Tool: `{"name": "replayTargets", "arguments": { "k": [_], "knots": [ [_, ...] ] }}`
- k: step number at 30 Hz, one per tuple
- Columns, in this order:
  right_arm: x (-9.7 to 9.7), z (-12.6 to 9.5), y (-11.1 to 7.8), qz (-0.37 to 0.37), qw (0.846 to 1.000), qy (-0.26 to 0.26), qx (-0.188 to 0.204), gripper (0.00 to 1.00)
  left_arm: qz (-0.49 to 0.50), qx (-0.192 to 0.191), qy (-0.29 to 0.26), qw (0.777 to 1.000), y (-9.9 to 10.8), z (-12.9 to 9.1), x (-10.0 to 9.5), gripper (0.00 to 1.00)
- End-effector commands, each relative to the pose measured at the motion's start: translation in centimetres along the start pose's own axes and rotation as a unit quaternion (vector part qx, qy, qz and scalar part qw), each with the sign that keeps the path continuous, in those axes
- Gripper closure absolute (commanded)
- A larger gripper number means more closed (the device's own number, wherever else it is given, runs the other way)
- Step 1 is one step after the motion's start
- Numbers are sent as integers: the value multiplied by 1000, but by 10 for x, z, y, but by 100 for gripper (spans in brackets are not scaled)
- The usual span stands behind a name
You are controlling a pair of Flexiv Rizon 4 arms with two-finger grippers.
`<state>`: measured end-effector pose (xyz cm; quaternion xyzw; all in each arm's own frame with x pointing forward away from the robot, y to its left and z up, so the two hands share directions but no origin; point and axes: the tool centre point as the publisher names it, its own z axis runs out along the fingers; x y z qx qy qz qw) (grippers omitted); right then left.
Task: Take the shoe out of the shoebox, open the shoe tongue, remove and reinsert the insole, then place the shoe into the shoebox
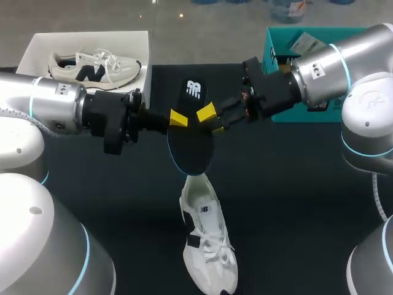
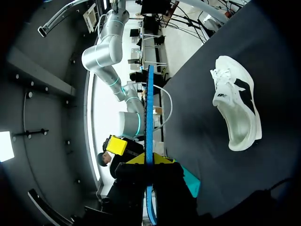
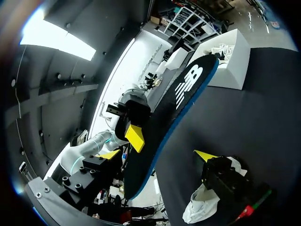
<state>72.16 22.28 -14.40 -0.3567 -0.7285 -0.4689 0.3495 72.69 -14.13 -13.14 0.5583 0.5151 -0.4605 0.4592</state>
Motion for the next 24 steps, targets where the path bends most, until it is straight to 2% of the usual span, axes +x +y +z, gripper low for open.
{"name": "replayTargets", "arguments": {
  "k": [1, 8, 9, 10, 11, 12, 24],
  "knots": [
    [-1, 2, -2, -1, 1000, 2, -6, 0, 1, -1, -1, 1000, 0, 2, 1, 100],
    [-3, 9, 2, -5, 1000, 15, -3, 0, 1, -1, -1, 1000, 0, 2, 1, 100],
    [-3, 9, 2, -5, 1000, 16, -3, 14, 1, -1, -1, 1000, 0, 2, 1, 100],
    [-3, 10, 2, -7, 1000, 18, -3, 42, 1, -1, -1, 1000, 0, 2, 1, 100],
    [-3, 10, 2, -7, 1000, 18, -3, 61, 1, -1, -1, 1000, 0, 2, 1, 100],
    [-3, 10, 2, -8, 1000, 19, -4, 100, 1, -1, -1, 1000, 0, 2, 1, 100],
    [-8, 9, 4, -6, 1000, 21, -8, 100, 1, -1, -1, 1000, 0, 2, 1, 100]
  ]
}}
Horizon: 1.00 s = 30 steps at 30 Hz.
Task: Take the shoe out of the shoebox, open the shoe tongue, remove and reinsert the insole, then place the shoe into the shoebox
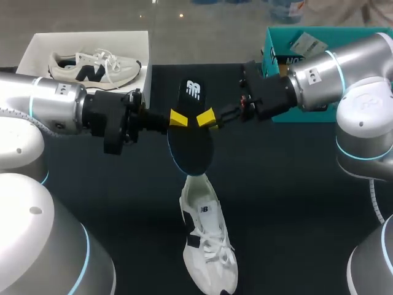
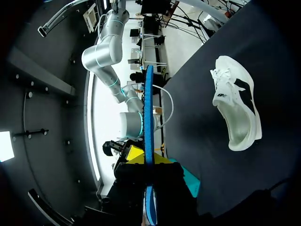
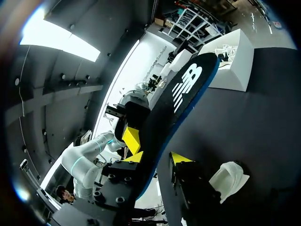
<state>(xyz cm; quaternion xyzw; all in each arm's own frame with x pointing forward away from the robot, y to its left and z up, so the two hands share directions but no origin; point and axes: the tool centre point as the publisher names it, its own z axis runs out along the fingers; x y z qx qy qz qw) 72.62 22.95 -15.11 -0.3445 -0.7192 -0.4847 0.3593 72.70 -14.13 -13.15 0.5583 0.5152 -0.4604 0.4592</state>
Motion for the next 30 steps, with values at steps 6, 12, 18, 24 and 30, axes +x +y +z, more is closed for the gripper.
{"name": "replayTargets", "arguments": {
  "k": [6, 12, 18, 24, 30],
  "knots": [
    [-1, -1, 5, -12, 1000, -6, 1, 100, 1, -1, -1, 1000, 0, 2, 1, 100],
    [2, -3, 6, -25, 1000, 2, -11, 100, 1, -1, -1, 1000, 0, 2, 1, 100],
    [3, -3, 5, -28, 999, 7, -19, 100, 1, -1, -1, 1000, 0, 2, 1, 100],
    [6, -2, 5, -29, 999, 10, -19, 85, 1, -1, -1, 1000, 0, 2, 1, 100],
    [7, 0, 6, -28, 999, 15, -17, 51, 1, -1, -1, 1000, 0, 2, 1, 100]
  ]
}}
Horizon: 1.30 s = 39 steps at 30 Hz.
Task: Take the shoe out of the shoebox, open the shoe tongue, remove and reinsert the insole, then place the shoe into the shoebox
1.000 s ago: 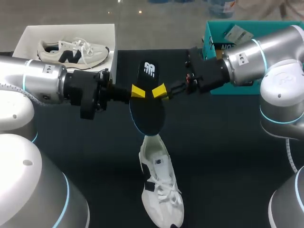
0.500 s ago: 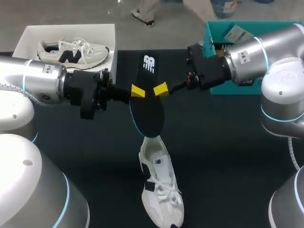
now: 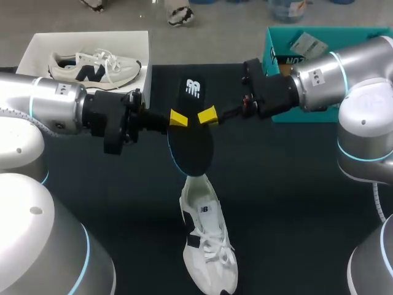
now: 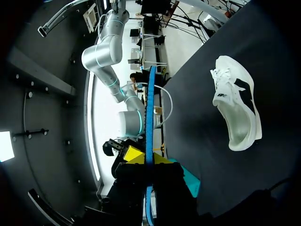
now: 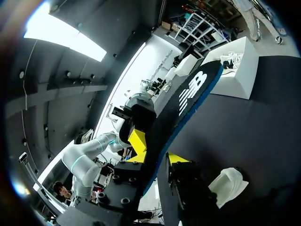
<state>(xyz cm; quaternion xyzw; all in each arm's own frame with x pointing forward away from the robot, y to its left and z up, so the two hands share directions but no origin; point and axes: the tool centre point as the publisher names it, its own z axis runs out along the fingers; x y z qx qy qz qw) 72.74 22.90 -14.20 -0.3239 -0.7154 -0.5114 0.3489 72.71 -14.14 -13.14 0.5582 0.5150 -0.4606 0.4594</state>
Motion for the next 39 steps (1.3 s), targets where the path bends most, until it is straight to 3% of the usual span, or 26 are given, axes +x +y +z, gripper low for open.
{"name": "replayTargets", "arguments": {
  "k": [1, 3, 12, 13, 14, 15, 30, 31, 32, 33, 34, 39],
  "knots": [
    [0, 4, 0, 0, 1000, 2, 0, 51, 1, -1, -1, 1000, 0, 2, 1, 100],
    [1, 5, 1, 0, 1000, 4, 1, 47, 1, -1, -1, 1000, 0, 2, 1, 100],
    [2, 8, 2, -3, 1000, 13, 2, 55, 1, -1, -1, 1000, 0, 2, 1, 100],
    [3, 8, 2, -4, 1000, 15, 3, 59, 1, -1, -1, 1000, 0, 2, 1, 100],
    [3, 9, 3, -5, 1000, 16, 3, 73, 1, -1, -1, 1000, 0, 2, 1, 100],
    [3, 9, 3, -7, 1000, 17, 2, 100, 1, -1, -1, 1000, 0, 2, 1, 100],
    [4, 3, 4, -38, 999, 7, -5, 100, 1, -1, -1, 1000, 0, 2, 1, 100],
    [4, 3, 4, -39, 999, 3, -1, 100, 1, -1, -1, 1000, 0, 2, 1, 97],
    [4, 2, 5, -39, 999, 0, 3, 100, -13, 9, 2, 1000, -1, 2, 0, 61],
    [3, 1, 5, -40, 999, -3, 4, 100, -21, 15, 3, 1000, -2, 2, 0, 7],
    [1, -1, 5, -41, 999, -7, 6, 100, -25, 20, 9, 999, -3, 1, -2, 0],
    [-13, -12, 5, -42, 999, -23, 10, 100, -71, 56, 10, 996, -16, -7, -8, 0]
  ]
}}
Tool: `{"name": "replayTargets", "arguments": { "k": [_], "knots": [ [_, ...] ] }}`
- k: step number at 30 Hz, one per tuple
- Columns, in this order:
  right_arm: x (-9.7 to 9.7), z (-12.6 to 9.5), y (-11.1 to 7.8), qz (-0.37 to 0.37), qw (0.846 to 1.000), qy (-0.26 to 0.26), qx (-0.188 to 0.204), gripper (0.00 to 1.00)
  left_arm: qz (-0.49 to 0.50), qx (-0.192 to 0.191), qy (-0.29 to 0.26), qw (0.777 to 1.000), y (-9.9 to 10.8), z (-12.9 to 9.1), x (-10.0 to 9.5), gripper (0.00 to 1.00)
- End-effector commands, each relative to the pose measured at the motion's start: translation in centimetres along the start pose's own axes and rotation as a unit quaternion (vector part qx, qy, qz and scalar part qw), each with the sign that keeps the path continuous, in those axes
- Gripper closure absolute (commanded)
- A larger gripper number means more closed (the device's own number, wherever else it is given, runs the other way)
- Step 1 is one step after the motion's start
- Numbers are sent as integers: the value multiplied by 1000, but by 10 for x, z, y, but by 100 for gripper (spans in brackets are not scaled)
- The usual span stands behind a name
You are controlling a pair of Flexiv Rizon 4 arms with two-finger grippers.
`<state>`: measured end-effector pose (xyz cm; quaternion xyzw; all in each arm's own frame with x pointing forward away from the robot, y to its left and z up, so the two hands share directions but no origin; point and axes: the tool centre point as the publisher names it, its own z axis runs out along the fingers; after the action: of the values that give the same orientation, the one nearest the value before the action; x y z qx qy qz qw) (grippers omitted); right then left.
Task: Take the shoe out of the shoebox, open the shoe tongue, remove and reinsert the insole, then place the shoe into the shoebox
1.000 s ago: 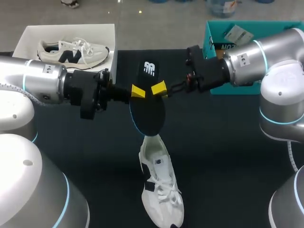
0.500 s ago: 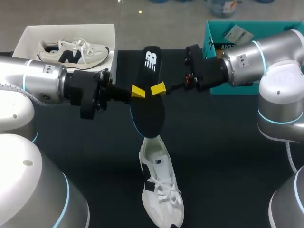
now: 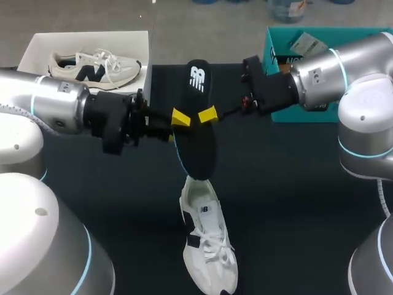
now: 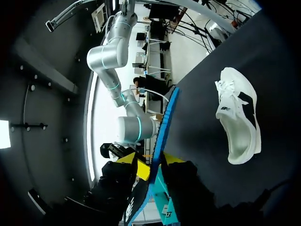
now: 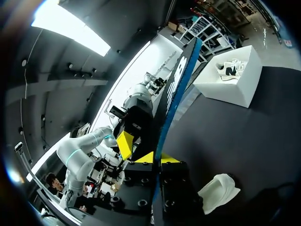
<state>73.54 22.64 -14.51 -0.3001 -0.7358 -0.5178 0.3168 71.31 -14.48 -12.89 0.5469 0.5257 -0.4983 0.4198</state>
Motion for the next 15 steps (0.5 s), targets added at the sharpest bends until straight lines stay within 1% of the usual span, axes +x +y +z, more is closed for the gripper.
{"name": "replayTargets", "arguments": {
  "k": [1, 3, 6, 7, 9, 15],
  "knots": [
    [-9, -11, 0, 0, 1000, -8, 6, 100, -34, 30, 16, 999, -7, -12, -4, 0],
    [-15, -18, 1, -4, 1000, -19, 5, 100, -63, 49, 23, 997, -13, -15, -3, 0],
    [-21, -27, 3, -9, 1000, -28, 3, 100, -101, 61, 45, 992, -21, -22, 3, 0],
    [-22, -29, 4, -12, 999, -32, 4, 100, -112, 65, 40, 991, -23, -25, 4, 0],
    [-25, -33, 7, -17, 999, -37, 2, 100, -130, 73, 61, 987, -29, -29, 8, 0],
    [-31, -39, 16, -32, 999, -40, 0, 100, -158, 68, 61, 983, -38, -41, 17, 0]
  ]
}}
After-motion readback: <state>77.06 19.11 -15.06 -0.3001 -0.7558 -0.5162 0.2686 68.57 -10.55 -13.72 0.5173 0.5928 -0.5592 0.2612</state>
